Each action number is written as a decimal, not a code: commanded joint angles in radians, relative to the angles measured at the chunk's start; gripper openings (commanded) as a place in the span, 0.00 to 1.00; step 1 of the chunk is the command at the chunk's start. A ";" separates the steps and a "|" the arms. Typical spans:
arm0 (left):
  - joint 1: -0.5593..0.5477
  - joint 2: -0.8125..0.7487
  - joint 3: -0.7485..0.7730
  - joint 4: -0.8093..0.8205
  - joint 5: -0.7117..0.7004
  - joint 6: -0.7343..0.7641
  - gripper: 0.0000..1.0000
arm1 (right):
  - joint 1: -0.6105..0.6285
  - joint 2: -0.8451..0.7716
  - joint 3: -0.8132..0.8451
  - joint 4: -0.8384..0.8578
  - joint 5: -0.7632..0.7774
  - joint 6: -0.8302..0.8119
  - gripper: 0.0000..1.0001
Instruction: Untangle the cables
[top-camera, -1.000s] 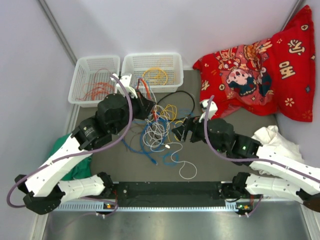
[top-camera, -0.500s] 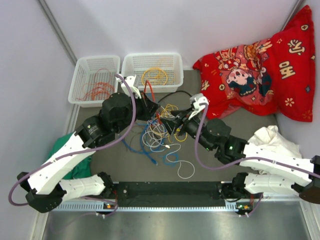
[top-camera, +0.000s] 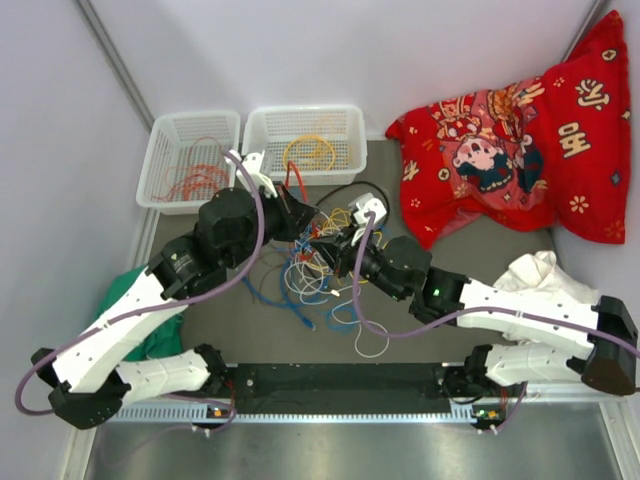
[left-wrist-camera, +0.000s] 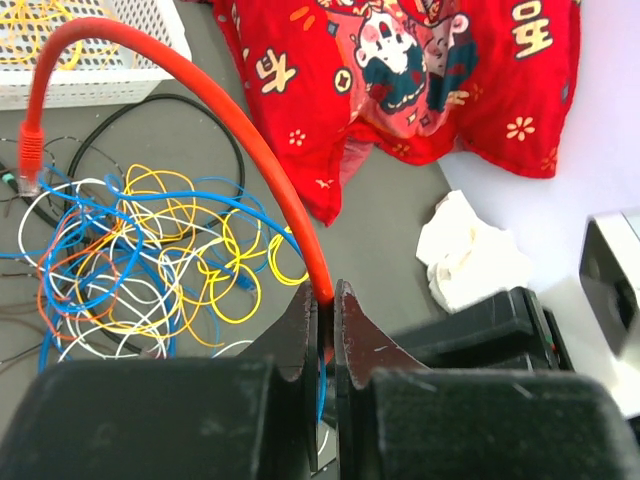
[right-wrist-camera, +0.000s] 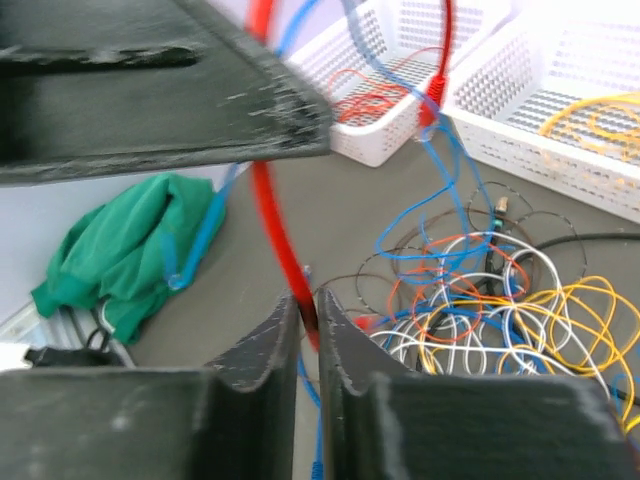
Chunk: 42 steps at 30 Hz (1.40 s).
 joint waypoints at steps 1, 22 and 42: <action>-0.001 -0.033 -0.025 0.026 0.026 -0.022 0.00 | 0.006 -0.016 0.074 0.088 0.018 -0.012 0.00; -0.001 -0.332 -0.155 0.030 -0.256 0.009 0.99 | 0.006 -0.226 0.163 -0.251 0.168 -0.018 0.00; -0.001 0.002 -0.149 0.492 0.138 -0.007 0.99 | 0.006 -0.197 0.159 -0.403 -0.025 0.031 0.00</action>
